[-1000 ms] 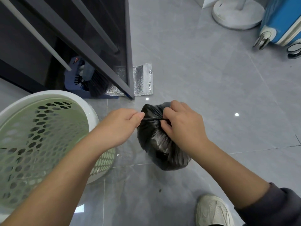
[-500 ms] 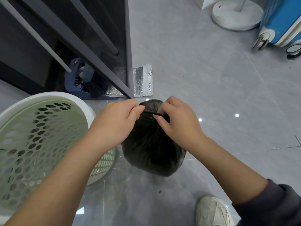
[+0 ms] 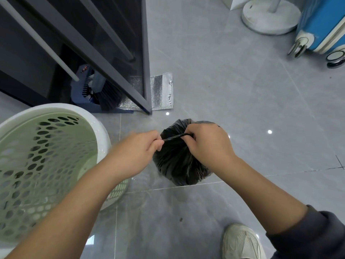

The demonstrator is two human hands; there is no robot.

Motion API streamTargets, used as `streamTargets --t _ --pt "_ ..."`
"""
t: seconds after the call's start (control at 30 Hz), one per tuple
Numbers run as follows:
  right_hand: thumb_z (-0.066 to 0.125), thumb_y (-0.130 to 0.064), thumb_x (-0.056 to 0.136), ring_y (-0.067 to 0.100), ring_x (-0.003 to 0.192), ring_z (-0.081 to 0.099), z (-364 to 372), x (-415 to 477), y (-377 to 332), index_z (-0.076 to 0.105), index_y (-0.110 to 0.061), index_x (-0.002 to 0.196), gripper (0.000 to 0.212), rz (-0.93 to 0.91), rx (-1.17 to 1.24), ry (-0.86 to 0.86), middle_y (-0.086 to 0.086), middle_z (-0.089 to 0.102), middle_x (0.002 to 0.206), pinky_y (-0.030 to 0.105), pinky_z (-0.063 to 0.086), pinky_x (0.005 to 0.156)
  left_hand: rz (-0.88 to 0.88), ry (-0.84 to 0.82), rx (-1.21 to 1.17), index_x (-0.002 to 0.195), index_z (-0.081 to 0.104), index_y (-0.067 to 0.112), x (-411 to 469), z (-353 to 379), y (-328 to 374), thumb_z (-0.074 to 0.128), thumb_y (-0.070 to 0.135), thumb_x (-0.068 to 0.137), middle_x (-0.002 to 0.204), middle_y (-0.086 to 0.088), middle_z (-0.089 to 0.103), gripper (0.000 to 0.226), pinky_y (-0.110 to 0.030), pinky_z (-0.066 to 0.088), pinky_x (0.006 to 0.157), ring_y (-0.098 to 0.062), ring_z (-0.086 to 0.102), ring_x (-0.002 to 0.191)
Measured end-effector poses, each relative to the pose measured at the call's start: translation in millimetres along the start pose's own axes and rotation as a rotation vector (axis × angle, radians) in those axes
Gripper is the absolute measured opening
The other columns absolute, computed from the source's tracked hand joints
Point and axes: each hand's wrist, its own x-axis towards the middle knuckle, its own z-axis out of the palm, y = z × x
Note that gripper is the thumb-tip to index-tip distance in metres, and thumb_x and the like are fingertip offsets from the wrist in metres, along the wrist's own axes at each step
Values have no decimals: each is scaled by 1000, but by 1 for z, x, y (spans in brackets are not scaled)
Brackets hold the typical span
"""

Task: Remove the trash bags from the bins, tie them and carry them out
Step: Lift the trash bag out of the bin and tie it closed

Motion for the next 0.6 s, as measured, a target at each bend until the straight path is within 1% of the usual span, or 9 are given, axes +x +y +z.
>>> streamTargets --t 0.13,0.23,0.3,0.37,0.43,0.5,0.53,0.57,0.6 --pt "64 -32 83 15 63 55 1 8 8 64 -24 65 20 206 220 -51 -9 57 55 27 39 60 53 -51 -11 80 42 23 -2 32 1 42 33 97 64 5 47 20 -38 43 63 -26 54 72" --pt "71 -35 80 7 49 48 -1 10 10 61 -25 55 29 331 422 -121 -10 52 46 24 36 55 76 -24 20 84 34 18 -5 57 10 37 35 99 75 -2 53 23 -43 45 67 -34 57 80" --pt "71 -34 82 6 40 49 -5 8 9 67 -20 61 25 398 559 -207 -7 61 52 22 36 48 100 15 60 84 31 19 -6 68 15 34 38 99 83 -5 59 25 -43 45 67 -36 58 83" --pt "69 -27 85 5 36 49 -11 7 8 71 -18 72 16 493 736 -292 -4 70 63 18 32 41 126 61 152 84 30 19 -6 76 17 30 43 99 86 -3 62 28 -39 40 60 -33 60 81" --pt "67 -19 88 3 37 49 -16 7 8 72 -15 84 8 598 916 -379 0 74 73 16 31 37 189 124 250 81 36 19 -8 83 18 30 45 98 75 -1 63 32 -32 30 50 -29 63 68" --pt "63 -15 90 2 38 50 -17 8 7 71 -12 91 8 692 1057 -455 1 75 74 13 36 35 238 152 283 74 43 18 -8 89 15 34 43 93 58 2 59 32 -25 22 41 -24 59 46" --pt "61 -13 91 1 39 52 -17 8 7 71 -12 91 9 731 1105 -470 1 74 72 13 40 36 253 179 304 74 45 18 -8 92 14 37 40 92 56 3 58 30 -24 21 41 -23 58 43" --pt "60 -12 92 1 40 54 -16 8 7 71 -11 91 10 755 1133 -472 1 73 70 13 44 38 259 163 298 78 47 17 -8 96 13 39 38 94 61 2 60 28 -25 23 42 -23 60 48" --pt "59 -12 92 2 43 57 -16 7 7 71 -10 92 12 757 1137 -471 2 72 70 13 47 41 248 129 288 84 49 16 -8 97 13 39 36 97 71 1 63 26 -27 27 46 -25 63 58"
